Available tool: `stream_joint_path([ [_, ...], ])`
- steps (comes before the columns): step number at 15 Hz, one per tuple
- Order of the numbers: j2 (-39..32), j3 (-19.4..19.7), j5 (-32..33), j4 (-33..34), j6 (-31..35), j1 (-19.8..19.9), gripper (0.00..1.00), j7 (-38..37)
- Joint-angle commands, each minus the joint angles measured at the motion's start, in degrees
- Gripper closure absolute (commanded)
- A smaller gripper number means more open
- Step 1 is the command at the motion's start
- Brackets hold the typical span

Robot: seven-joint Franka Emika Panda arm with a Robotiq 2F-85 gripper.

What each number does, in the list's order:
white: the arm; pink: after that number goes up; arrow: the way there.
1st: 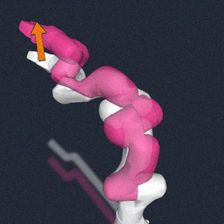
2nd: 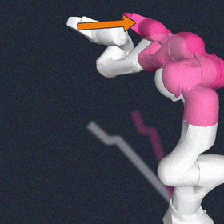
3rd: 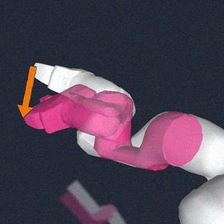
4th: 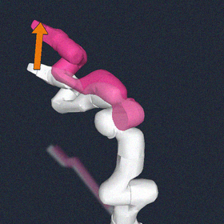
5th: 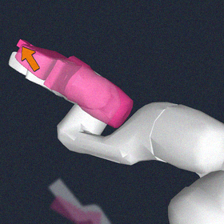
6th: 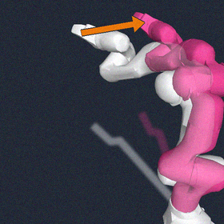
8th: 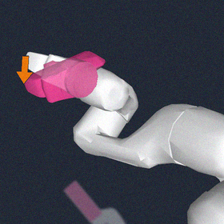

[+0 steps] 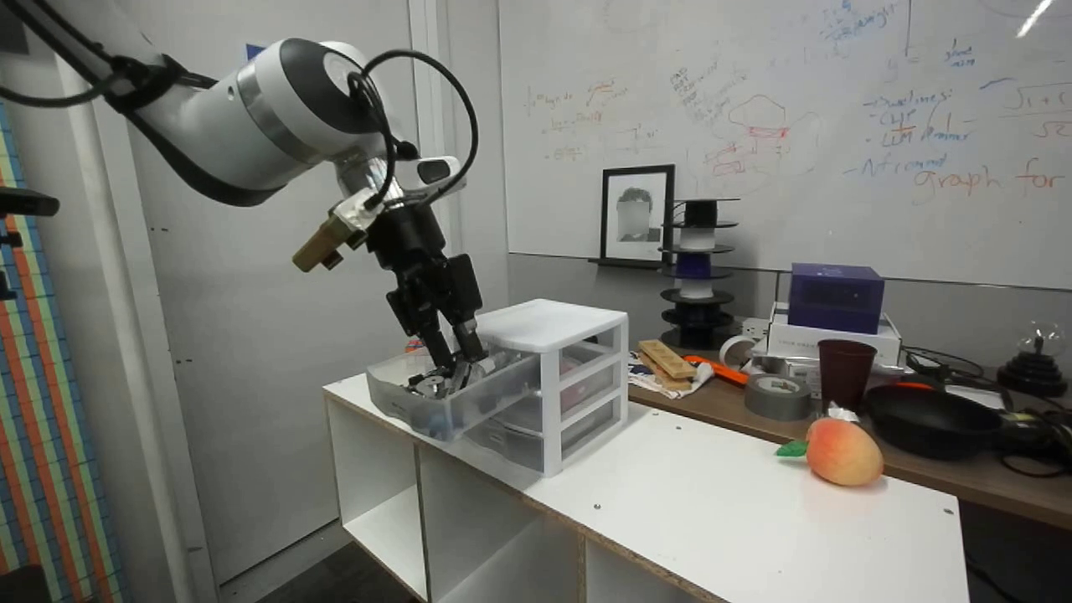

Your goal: Put the objects in the drawer and close the drawer

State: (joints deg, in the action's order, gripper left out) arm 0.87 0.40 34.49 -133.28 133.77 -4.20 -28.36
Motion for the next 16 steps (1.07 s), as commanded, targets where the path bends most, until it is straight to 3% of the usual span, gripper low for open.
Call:
stream_joint_path([
  [1,9.6,-1.9,-4.5,-5.0,-1.6,0.3,0.06,3.7],
  [2,11.5,-2.4,-6.0,-5.5,-2.8,0.3,0.01,4.7],
  [8,20.0,-6.0,-17.2,-6.4,-15.0,-1.9,0.0,18.4],
  [11,19.9,-7.0,-19.1,-6.4,-19.8,-1.5,0.0,18.8],
  [16,14.3,-5.1,-22.2,-7.4,-16.4,-0.4,0.0,20.8],
])
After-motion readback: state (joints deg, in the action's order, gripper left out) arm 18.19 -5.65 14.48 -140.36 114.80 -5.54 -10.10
